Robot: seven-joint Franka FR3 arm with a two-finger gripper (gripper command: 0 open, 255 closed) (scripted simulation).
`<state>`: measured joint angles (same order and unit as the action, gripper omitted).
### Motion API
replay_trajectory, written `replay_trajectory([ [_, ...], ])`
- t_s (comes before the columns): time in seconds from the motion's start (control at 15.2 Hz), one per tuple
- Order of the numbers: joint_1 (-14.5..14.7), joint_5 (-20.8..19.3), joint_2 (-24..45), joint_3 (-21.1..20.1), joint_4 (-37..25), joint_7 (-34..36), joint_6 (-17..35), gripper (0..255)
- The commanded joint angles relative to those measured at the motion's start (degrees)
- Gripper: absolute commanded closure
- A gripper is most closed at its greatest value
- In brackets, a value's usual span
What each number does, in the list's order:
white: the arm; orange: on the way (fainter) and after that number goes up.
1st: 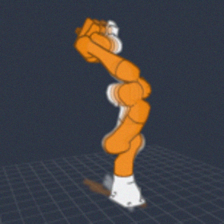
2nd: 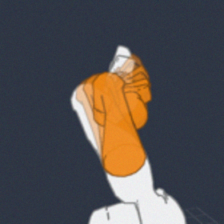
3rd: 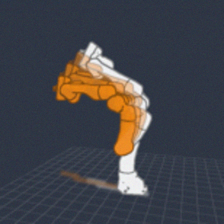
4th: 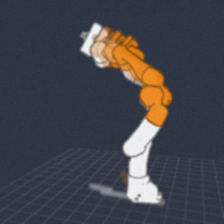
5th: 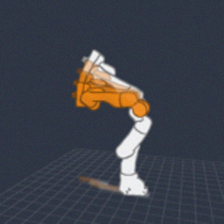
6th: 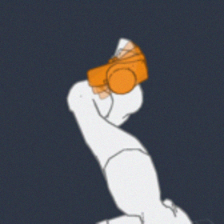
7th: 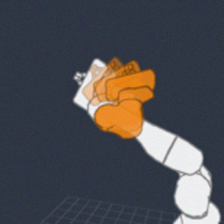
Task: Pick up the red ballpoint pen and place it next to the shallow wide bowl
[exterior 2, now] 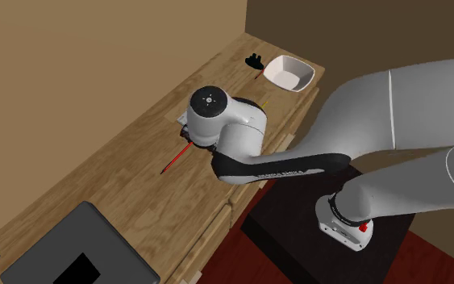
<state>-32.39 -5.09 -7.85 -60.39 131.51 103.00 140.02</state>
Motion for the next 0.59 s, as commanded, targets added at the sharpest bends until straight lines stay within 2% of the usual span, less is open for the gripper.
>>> replay_trajectory([
  [0.0,-5.48,-15.1,10.15,-6.15,-4.7,16.24,-0.88,0],
  [0.07,-4.63,-23.37,16.14,-6.15,-7.37,24.21,-2.77,0],
  [0.13,-1.11,-28.64,20.42,-3.3,-9.97,29.93,-4.39,0],
  [0.2,2.8,-31.94,23.53,0.15,-12.48,34.2,-5.57,0],
  [0.26,3.95,-31.56,23.34,1.38,-12.61,34.14,-5.4,0],
  [0.53,6.24,-35.44,26.43,4.09,-12.98,36.49,-4.34,0],
])
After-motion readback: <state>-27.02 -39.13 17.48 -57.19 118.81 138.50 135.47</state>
